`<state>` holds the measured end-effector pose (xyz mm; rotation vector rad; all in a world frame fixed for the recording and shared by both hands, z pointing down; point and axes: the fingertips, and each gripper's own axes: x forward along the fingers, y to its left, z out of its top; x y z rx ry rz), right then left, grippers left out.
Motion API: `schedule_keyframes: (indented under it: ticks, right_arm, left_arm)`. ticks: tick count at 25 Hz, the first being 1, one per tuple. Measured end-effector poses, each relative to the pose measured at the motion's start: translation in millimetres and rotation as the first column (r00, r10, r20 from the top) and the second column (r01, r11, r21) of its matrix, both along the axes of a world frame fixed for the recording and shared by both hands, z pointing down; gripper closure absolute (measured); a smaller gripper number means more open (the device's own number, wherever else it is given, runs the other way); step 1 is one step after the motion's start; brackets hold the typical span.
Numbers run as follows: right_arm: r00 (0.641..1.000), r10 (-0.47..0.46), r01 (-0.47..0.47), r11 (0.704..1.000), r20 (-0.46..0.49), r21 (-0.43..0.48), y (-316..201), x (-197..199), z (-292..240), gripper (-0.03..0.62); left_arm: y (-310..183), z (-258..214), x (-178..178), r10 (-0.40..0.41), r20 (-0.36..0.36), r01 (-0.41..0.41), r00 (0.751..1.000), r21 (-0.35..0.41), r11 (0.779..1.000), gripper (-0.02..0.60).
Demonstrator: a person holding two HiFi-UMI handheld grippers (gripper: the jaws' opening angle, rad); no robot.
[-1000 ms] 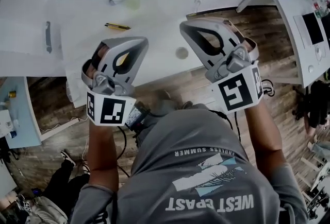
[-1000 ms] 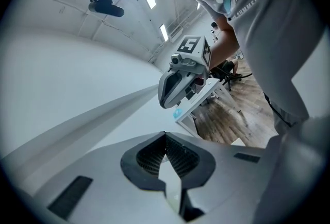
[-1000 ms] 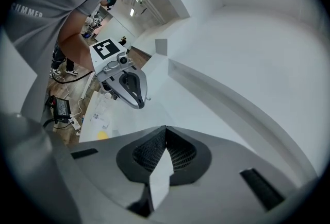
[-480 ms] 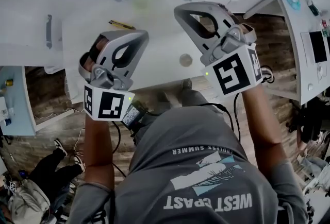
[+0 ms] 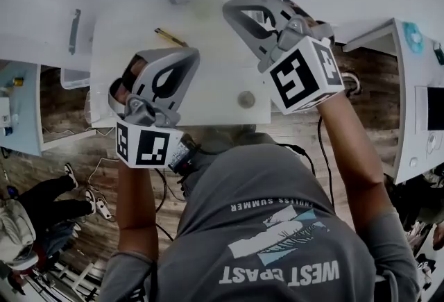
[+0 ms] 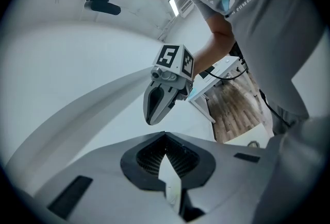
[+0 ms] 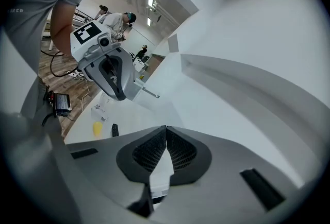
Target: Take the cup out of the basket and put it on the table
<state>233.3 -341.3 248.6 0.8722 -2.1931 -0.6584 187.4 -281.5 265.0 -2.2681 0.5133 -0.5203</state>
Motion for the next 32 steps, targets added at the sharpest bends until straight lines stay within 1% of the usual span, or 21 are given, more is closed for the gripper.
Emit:
schedule_keyframes:
  ticks: [3,6,8,11,14,18,24,32]
  right_arm:
    - [0.998,-0.043,0.042,0.998,-0.038,-0.036,-14,-5,15,0.582]
    - [0.994,-0.072,0.064,0.994,-0.087,-0.085,-30,-12,32,0.562]
    - [0.989,-0.091,0.077,0.990,-0.118,-0.116,-42,-19,42,0.538]
    - [0.983,-0.106,0.081,0.983,-0.150,-0.165,-61,-30,58,0.513]
    - [0.975,-0.117,0.076,0.975,-0.188,-0.210,-81,-40,80,0.511]
    - [0.960,-0.147,0.073,0.954,-0.239,-0.291,-102,-49,117,0.490]
    - [0.940,-0.183,0.061,0.920,-0.287,-0.388,-124,-59,168,0.479]
    - [0.908,-0.197,-0.015,0.868,-0.371,-0.497,-153,-53,238,0.470]
  left_arm:
    - [-2,0,-3,-0.039,0.007,0.039,0.999,-0.008,0.999,0.574]
    - [-4,-1,-13,-0.075,0.001,0.075,0.997,-0.024,0.997,0.574]
    - [-5,1,-20,-0.094,0.004,0.094,0.996,-0.035,0.995,0.574]
    - [-10,7,-32,-0.111,0.012,0.111,0.994,-0.055,0.992,0.574]
    - [-20,12,-45,-0.126,0.014,0.127,0.992,-0.067,0.990,0.574]
    - [-27,17,-57,-0.151,0.011,0.151,0.989,-0.095,0.984,0.574]
    - [-36,22,-73,-0.184,0.001,0.183,0.983,-0.125,0.975,0.574]
    - [-44,21,-90,-0.223,-0.037,0.217,0.974,-0.125,0.968,0.574]
